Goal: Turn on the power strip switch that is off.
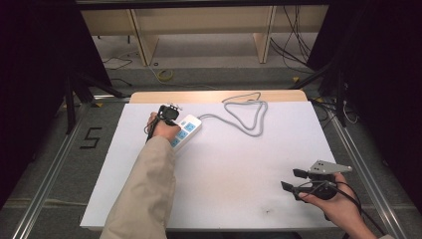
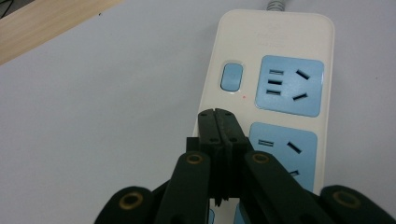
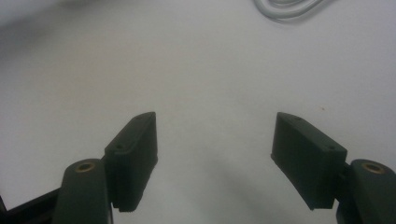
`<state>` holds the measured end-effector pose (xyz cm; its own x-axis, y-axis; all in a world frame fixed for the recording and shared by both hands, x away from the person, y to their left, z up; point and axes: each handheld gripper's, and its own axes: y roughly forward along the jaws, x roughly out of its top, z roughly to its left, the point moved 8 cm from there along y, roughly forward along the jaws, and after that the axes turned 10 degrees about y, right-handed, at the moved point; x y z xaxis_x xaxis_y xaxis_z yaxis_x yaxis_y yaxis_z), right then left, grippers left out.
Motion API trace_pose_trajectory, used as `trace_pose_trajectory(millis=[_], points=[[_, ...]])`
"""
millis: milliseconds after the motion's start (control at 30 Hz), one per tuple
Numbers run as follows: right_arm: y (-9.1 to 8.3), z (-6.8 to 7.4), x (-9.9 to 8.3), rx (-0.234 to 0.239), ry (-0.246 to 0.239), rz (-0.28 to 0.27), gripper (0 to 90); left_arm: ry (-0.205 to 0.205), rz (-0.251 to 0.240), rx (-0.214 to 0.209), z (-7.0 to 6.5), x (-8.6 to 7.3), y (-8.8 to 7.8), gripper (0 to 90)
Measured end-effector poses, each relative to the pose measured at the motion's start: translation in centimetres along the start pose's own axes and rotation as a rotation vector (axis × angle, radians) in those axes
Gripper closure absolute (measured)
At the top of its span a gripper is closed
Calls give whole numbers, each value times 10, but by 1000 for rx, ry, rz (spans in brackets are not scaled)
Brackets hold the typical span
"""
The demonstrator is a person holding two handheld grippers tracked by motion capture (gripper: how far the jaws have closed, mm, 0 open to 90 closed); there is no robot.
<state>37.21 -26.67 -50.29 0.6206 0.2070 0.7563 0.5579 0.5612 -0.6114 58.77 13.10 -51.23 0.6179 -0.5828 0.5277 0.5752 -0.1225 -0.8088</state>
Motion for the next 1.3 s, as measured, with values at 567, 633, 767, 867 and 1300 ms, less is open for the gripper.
trace_pose_trajectory(millis=[567,633,767,867,1300], points=[[0,1,0,1,-2,-2,316,-9,14,-23,-2,0,0,900],[0,1,0,1,-3,-2,316,9,36,-14,-1,-2,0,900],[0,1,0,1,-3,-1,316,-5,34,-22,2,-5,-1,900],[0,1,0,2,-2,0,316,-6,22,-24,2,-6,-1,900],[0,0,0,3,1,-1,316,-15,-19,-34,-5,5,2,900]])
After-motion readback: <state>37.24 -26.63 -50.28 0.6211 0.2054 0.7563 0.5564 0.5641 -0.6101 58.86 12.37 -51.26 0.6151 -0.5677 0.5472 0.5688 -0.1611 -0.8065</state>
